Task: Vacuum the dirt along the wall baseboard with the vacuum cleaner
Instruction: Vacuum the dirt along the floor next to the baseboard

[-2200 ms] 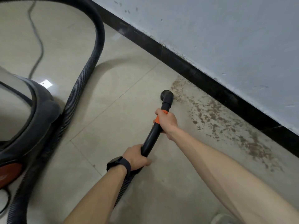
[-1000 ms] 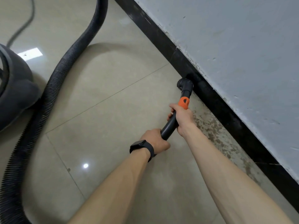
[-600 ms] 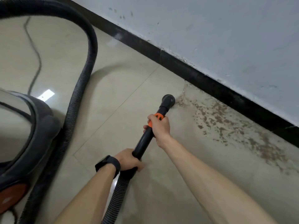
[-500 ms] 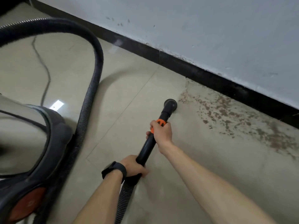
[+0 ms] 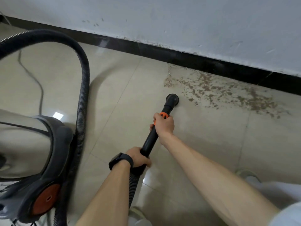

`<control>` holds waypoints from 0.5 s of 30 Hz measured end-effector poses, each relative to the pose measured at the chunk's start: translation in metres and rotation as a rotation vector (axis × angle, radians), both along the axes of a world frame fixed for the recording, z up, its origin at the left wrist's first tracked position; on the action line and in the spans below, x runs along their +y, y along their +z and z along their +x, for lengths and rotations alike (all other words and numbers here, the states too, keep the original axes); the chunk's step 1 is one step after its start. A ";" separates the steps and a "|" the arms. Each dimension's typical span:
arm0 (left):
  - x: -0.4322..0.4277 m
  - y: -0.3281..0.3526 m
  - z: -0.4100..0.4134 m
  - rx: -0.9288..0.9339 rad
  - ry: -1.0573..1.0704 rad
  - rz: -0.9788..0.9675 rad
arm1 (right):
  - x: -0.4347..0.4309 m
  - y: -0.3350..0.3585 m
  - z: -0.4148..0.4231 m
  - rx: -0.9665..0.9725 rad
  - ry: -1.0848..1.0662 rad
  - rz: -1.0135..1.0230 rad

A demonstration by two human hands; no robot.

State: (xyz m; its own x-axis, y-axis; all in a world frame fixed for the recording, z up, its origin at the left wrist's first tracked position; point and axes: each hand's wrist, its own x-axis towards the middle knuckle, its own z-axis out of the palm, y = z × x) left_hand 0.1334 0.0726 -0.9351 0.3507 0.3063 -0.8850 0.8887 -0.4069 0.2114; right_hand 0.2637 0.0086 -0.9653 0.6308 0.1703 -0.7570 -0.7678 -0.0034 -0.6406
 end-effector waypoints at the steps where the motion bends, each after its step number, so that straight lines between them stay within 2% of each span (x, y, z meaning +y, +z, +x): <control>1: 0.000 -0.001 0.001 0.000 -0.004 0.000 | -0.001 -0.001 0.001 -0.004 -0.004 0.001; 7: -0.002 -0.006 0.007 -0.083 -0.002 0.066 | 0.007 0.002 0.023 -0.019 0.110 0.078; 15: -0.002 -0.014 0.026 -0.148 -0.012 0.155 | 0.020 -0.001 0.049 0.015 0.123 0.180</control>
